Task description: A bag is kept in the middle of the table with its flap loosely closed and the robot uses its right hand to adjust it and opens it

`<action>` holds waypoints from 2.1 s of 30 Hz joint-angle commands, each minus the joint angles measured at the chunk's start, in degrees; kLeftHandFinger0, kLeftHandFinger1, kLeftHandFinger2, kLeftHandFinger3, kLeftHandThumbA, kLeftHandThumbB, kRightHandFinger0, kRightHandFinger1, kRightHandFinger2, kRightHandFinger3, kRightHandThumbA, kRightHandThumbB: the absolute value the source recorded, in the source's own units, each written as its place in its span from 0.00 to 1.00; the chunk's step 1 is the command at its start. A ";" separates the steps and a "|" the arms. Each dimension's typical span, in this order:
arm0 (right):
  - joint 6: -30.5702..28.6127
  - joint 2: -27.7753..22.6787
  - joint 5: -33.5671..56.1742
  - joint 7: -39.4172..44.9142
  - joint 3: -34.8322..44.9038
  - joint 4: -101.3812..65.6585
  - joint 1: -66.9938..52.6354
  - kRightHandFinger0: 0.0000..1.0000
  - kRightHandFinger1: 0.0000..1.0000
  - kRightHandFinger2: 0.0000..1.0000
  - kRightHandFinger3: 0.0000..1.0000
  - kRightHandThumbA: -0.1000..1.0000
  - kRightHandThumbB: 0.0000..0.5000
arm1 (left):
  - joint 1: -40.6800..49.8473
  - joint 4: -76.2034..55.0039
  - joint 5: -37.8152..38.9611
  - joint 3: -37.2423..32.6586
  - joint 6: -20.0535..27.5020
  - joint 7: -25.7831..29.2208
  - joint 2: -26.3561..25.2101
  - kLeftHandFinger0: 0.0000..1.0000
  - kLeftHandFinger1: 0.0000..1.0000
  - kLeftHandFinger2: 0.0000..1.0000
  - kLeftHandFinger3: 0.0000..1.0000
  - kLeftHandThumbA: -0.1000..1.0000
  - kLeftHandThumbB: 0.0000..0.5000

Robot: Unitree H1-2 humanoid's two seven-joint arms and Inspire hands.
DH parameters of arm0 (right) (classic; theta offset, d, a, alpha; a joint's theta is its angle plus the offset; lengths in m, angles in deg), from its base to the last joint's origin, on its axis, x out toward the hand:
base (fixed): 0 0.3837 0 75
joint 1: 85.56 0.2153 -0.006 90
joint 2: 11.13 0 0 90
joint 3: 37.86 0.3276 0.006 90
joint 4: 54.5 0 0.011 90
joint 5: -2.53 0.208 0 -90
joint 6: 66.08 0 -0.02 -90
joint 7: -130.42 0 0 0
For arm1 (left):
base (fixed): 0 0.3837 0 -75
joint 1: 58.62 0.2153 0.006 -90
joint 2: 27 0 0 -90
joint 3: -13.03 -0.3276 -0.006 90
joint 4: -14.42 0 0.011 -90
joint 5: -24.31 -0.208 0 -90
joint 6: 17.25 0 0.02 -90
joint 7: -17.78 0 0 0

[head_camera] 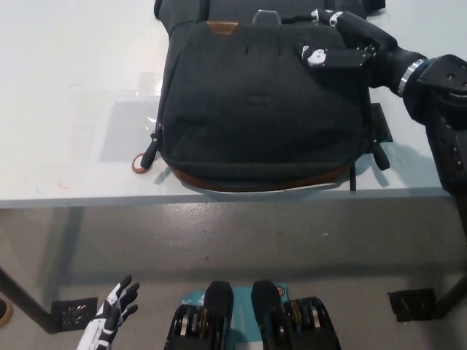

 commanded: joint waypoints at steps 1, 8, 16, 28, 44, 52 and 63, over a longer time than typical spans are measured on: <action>-1.37 -0.16 -3.55 -6.09 0.78 -5.79 1.25 0.07 0.50 0.75 0.84 0.00 0.08 | 0.14 -1.21 1.21 -0.16 0.88 -1.23 -0.90 1.00 1.00 1.00 1.00 1.00 0.08; -2.38 0.63 -3.78 -7.68 1.78 -16.48 -2.20 0.02 0.45 0.74 0.76 0.00 0.14 | 0.01 -1.12 0.75 0.04 0.66 -1.25 -0.90 1.00 1.00 1.00 1.00 1.00 0.09; -1.17 2.06 -7.04 -11.31 1.66 -37.40 -9.99 0.03 0.43 0.61 0.68 0.00 0.15 | 0.39 -0.81 0.25 0.01 1.48 -1.16 -1.00 1.00 1.00 1.00 1.00 1.00 0.06; -1.04 3.35 -9.36 -11.31 0.08 -54.98 -21.31 0.00 0.37 0.65 0.74 0.00 0.18 | -0.81 -0.39 0.73 0.08 1.39 -1.66 -1.38 1.00 1.00 1.00 1.00 1.00 0.02; 1.90 -1.34 -9.79 -3.00 -9.11 -38.43 -40.83 1.00 1.00 1.00 1.00 0.79 0.11 | -3.04 -1.18 1.05 0.63 -0.05 -1.78 -1.90 1.00 1.00 1.00 1.00 1.00 0.03; -6.70 -3.11 -10.07 -3.82 -12.22 -21.42 -40.12 1.00 1.00 1.00 1.00 1.00 0.13 | -4.10 -1.04 1.27 0.65 0.09 -1.84 -1.93 1.00 1.00 1.00 1.00 1.00 0.01; -8.41 -2.36 -7.15 -5.12 -7.68 -24.31 -44.91 1.00 1.00 1.00 1.00 1.00 0.12 | -5.45 -0.97 1.27 0.78 0.11 -1.81 -2.03 1.00 1.00 1.00 1.00 0.99 0.00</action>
